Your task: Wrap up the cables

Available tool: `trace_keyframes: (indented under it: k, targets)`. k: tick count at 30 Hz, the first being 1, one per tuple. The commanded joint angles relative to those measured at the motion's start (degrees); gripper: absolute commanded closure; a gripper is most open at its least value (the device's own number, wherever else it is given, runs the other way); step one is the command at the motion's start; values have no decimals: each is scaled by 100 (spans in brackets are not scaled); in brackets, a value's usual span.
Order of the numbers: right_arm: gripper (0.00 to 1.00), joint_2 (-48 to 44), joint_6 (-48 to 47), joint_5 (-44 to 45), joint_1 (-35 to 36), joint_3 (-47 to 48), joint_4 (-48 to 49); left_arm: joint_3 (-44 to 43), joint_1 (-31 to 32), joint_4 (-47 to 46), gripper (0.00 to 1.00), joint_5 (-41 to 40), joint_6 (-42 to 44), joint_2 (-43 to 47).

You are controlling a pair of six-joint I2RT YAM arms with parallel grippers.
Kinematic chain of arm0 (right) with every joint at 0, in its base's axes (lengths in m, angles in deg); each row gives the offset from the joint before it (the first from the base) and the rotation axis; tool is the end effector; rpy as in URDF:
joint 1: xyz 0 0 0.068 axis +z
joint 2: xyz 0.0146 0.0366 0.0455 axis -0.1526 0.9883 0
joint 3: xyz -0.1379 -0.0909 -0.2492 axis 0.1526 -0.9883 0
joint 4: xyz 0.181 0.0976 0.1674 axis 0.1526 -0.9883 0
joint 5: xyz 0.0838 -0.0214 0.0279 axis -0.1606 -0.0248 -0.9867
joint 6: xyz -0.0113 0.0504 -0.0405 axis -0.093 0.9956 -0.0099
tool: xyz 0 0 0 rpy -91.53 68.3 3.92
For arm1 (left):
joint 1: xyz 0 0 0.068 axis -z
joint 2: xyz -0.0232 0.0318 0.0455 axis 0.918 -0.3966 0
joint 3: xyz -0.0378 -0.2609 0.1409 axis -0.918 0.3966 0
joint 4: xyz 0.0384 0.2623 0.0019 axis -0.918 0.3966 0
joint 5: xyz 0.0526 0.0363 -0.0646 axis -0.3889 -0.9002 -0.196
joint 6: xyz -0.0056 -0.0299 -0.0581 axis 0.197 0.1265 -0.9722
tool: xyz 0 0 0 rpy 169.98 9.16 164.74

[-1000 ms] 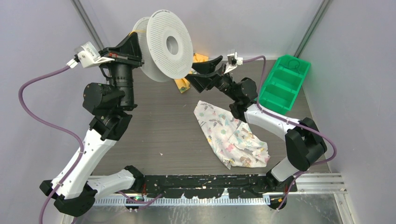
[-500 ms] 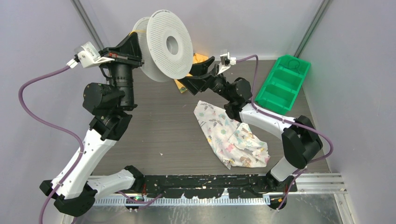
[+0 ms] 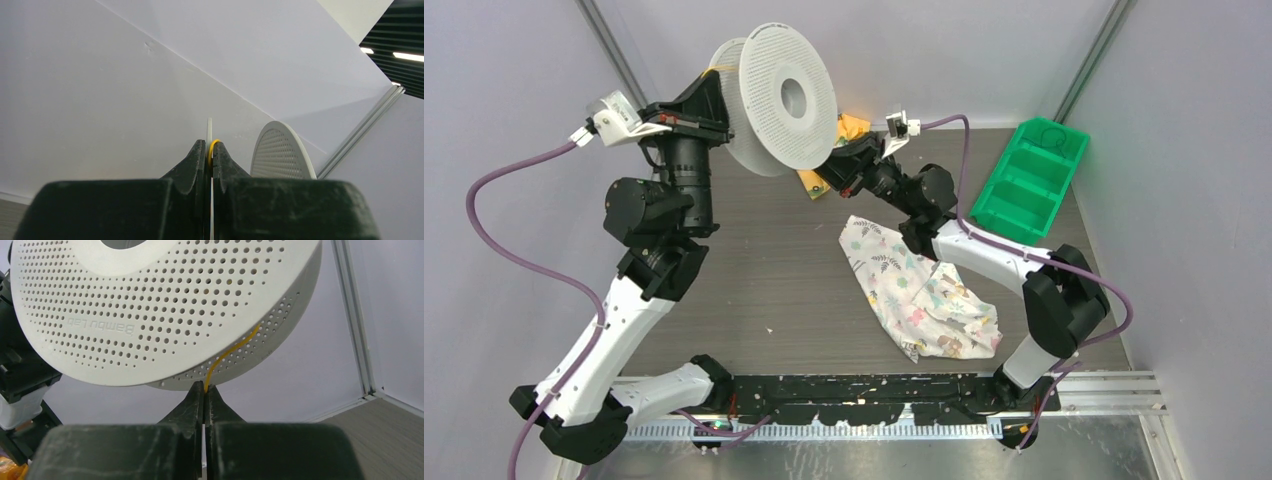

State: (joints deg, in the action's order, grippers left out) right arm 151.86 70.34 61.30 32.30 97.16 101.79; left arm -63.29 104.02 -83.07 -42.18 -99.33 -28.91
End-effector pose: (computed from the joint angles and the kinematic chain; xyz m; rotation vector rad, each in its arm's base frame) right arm 0.2712 0.2656 0.4165 -0.4682 0.9863 1.4767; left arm 0.1500 -0.0776 0.5789 -0.4243 0.9595 -0.6239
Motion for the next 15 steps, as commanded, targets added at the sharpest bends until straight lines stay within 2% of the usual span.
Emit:
trace_keyframes:
  k: [1,8,15]
  targets:
    - [99,-4,152,-29,99,223,44,38,12,-797,100,-86,89,26]
    - [99,-113,402,298,345,237,-139,191,10,-977,99,-123,498,-312]
    - [99,-216,482,714,576,429,-557,312,19,-1098,100,-331,509,-522]
